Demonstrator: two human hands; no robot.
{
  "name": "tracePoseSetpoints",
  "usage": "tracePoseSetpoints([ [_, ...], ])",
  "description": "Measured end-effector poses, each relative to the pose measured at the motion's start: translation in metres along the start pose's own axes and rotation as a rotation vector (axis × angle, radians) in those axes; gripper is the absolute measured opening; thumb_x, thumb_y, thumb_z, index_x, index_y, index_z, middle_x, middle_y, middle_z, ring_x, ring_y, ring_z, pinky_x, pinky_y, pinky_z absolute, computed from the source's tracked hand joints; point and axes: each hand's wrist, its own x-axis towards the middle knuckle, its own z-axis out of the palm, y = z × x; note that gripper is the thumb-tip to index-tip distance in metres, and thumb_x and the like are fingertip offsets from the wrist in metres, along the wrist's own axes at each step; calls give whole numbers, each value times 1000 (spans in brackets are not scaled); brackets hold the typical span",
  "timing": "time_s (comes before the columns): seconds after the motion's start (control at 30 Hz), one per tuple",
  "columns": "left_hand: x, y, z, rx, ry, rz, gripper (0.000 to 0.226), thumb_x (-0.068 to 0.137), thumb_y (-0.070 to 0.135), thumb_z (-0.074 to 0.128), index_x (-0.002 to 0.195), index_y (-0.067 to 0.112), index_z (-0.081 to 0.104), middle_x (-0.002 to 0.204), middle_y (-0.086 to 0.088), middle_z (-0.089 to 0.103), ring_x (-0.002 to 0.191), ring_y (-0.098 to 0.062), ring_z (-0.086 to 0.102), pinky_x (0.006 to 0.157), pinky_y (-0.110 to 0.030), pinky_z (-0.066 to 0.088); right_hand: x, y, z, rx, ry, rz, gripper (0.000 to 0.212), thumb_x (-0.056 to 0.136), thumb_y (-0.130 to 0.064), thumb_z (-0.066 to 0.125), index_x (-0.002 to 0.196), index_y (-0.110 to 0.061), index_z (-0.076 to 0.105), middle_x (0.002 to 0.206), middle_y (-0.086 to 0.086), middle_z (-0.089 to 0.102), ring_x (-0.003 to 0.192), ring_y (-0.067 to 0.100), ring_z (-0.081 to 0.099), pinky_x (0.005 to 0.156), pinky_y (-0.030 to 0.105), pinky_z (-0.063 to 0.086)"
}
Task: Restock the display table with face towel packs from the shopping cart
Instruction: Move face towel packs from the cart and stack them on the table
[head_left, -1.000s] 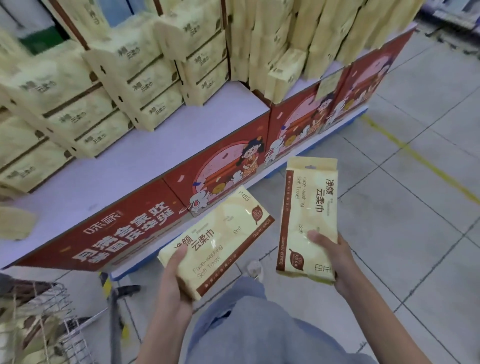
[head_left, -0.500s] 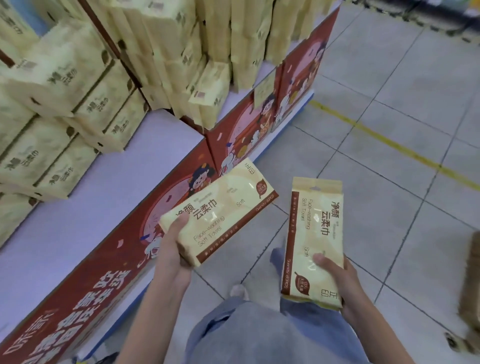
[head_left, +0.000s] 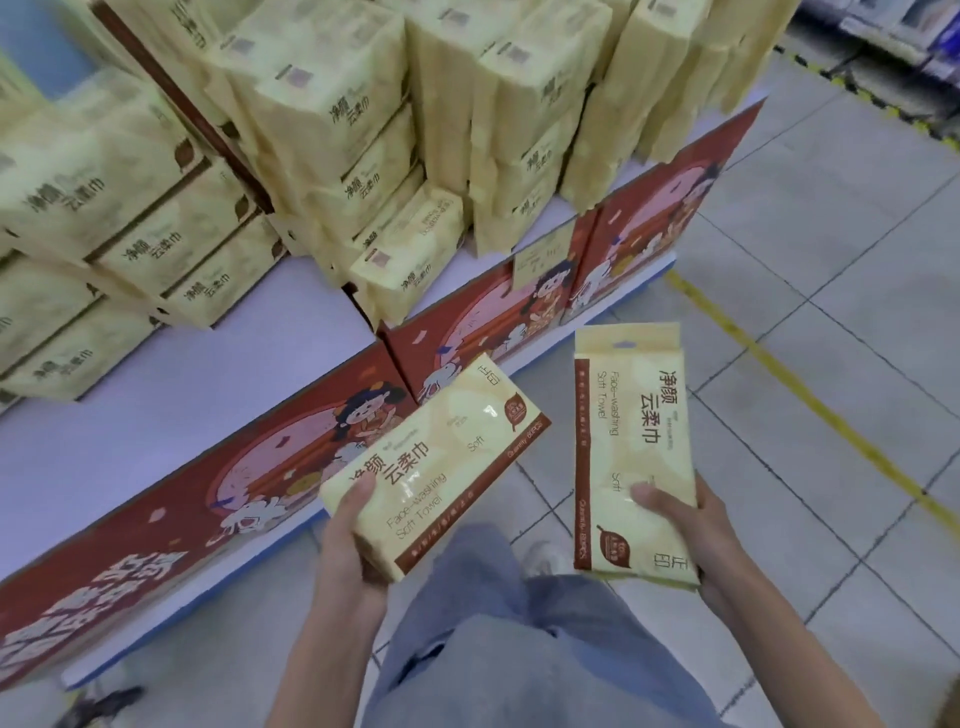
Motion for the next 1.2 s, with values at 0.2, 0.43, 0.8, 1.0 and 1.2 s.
tracePoseSetpoints([
  [0.2, 7, 10, 12, -102, 104, 50, 9, 90, 19, 58, 98, 16, 61, 79, -4, 76, 68, -21, 73, 65, -43, 57, 56, -63, 38, -167, -119, -68, 70, 49, -19, 82, 113, -22, 56, 102, 3, 71, 83, 25, 71, 55, 32, 57],
  [0.43, 49, 50, 23, -105, 100, 134, 33, 72, 27, 63, 103, 15, 63, 92, -6, 75, 84, -25, 72, 75, -43, 58, 121, -158, 129, -504, -369, -388, 82, 41, -28, 89, 114, -38, 54, 107, -8, 69, 95, 12, 68, 73, 34, 58],
  [0.8, 100, 87, 53, -176, 87, 139, 44, 69, 24, 64, 112, 12, 61, 98, -11, 74, 85, -27, 72, 58, -37, 60, 198, -286, 278, -1713, -602, -1310, 110, 55, -56, 81, 147, -30, 26, 119, -4, 44, 116, 20, 42, 94, 31, 27],
  [1.0, 108, 84, 59, -206, 131, 145, 52, 63, 17, 74, 112, 9, 61, 99, -14, 74, 83, -28, 72, 56, -37, 58, 254, -282, 294, -1955, -639, -1442, 109, 56, -54, 79, 147, -30, 25, 126, 2, 46, 119, 22, 42, 100, 35, 26],
  [1.2, 104, 72, 73, -212, 178, 149, 48, 61, 18, 78, 106, 9, 64, 97, -14, 74, 84, -28, 72, 59, -37, 59, 287, -272, 292, -1948, -655, -1347, 108, 58, -43, 83, 147, -28, 24, 136, 5, 44, 126, 26, 38, 111, 39, 20],
])
